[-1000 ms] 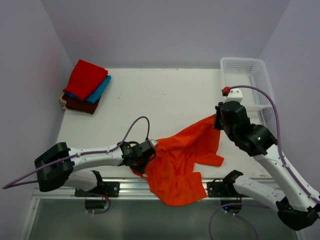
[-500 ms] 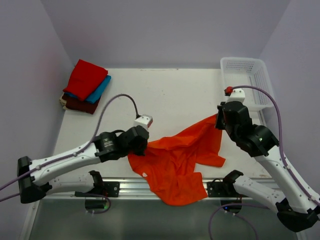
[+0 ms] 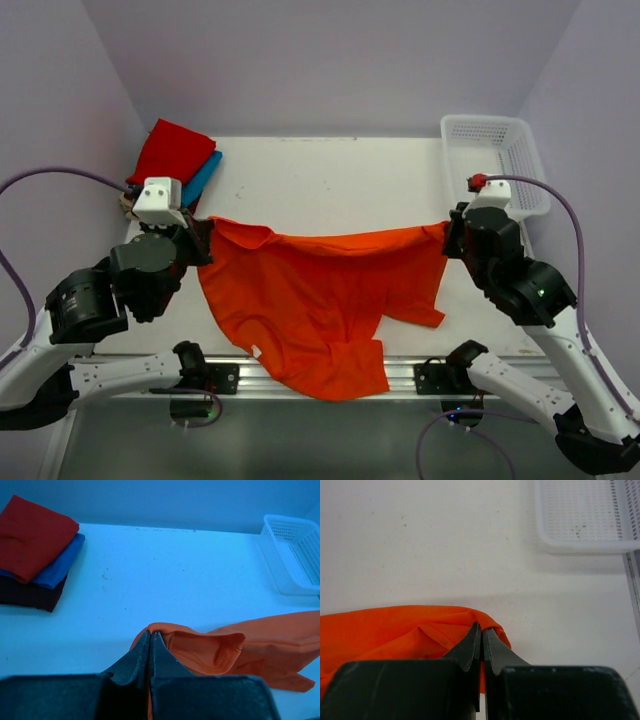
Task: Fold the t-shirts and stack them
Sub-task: Flatten out the tshirt
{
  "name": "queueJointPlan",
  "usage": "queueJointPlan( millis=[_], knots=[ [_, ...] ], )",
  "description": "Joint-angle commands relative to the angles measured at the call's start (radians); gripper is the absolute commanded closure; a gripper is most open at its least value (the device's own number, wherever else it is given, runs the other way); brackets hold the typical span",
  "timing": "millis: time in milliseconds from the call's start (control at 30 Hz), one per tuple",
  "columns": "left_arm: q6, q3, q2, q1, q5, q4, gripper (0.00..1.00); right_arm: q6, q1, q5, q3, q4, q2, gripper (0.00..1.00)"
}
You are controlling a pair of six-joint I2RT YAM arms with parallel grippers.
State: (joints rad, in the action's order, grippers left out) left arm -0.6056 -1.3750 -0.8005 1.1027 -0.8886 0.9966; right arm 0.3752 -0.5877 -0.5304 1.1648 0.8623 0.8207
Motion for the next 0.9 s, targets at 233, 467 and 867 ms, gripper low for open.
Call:
queueJointPlan(
  millis=[233, 467, 867],
  knots=[
    [0.484, -0.048, 0.015, 0.005, 0.083, -0.44, 1.0, -0.15, 0.005, 0.006, 0.214, -0.098, -0.005, 1.0],
    [0.727, -0.036, -0.202, 0.002, 0.126, -0.68, 1.0, -0.217, 0.003, -0.16, 0.275, -0.098, 0.116, 1.0],
    [0.409, -0.128, -0.579, -0.845, 0.936, -0.697, 1.0, -0.168, 0.223, 0.083, 0.371, -0.196, 0.451, 1.0]
  ],
)
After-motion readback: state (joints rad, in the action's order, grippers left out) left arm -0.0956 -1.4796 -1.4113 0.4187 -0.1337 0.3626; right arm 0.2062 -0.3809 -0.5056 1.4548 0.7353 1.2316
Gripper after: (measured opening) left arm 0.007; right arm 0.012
